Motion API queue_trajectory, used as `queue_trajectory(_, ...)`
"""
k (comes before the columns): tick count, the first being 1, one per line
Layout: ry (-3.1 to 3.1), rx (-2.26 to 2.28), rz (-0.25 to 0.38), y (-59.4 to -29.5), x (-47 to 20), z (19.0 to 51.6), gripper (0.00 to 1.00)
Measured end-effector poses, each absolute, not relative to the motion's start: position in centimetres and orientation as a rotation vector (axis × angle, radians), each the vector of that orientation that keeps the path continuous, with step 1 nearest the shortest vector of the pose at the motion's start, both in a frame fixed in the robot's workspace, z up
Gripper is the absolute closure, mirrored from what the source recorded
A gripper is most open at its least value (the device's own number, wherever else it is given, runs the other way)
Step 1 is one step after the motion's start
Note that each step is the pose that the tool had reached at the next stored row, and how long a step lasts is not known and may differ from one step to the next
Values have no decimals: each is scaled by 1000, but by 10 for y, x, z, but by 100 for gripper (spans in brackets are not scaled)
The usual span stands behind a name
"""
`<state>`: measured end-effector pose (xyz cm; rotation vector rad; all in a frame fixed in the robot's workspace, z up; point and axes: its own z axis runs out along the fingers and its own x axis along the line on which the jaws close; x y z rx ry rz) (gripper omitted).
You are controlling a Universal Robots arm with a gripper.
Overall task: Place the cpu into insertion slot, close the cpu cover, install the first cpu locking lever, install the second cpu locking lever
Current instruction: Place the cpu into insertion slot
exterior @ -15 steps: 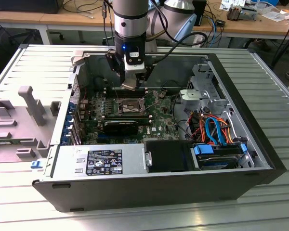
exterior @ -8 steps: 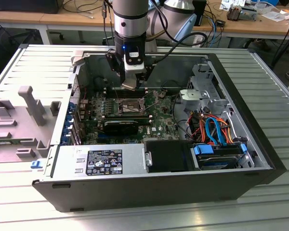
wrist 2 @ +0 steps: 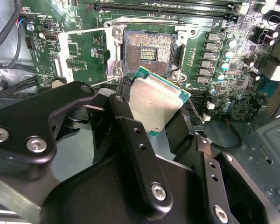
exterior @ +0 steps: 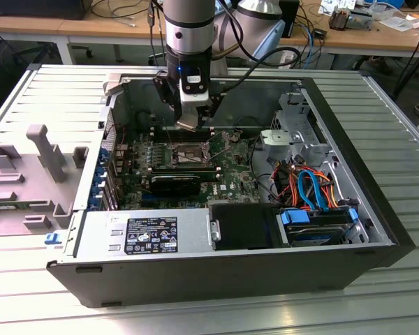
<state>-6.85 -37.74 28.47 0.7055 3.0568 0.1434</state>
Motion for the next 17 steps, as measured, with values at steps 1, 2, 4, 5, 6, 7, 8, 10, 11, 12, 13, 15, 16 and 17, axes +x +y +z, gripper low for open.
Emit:
queue_trajectory(1,3056,707,143,-377,-68,285,45)
queue_trajectory(2,3056,708,144,-377,-68,285,45)
queue_trajectory(4,3055,710,144,-377,-68,285,45)
queue_trajectory(5,3054,714,144,-377,-68,285,45)
queue_trajectory(6,3052,724,144,-377,-69,285,45)
queue_trajectory(7,3049,734,144,-377,-68,285,45)
queue_trajectory(8,3048,740,144,-377,-69,285,45)
queue_trajectory(10,3046,744,143,-377,-68,285,45)
queue_trajectory(11,3046,745,143,-377,-68,285,45)
queue_trajectory(12,3046,747,143,-377,-68,285,45)
queue_trajectory(13,3045,748,143,-377,-69,285,45)
queue_trajectory(15,3044,751,143,-377,-69,285,45)
queue_trajectory(16,3044,752,143,-377,-68,285,45)
queue_trajectory(17,3044,753,143,-377,-68,285,45)
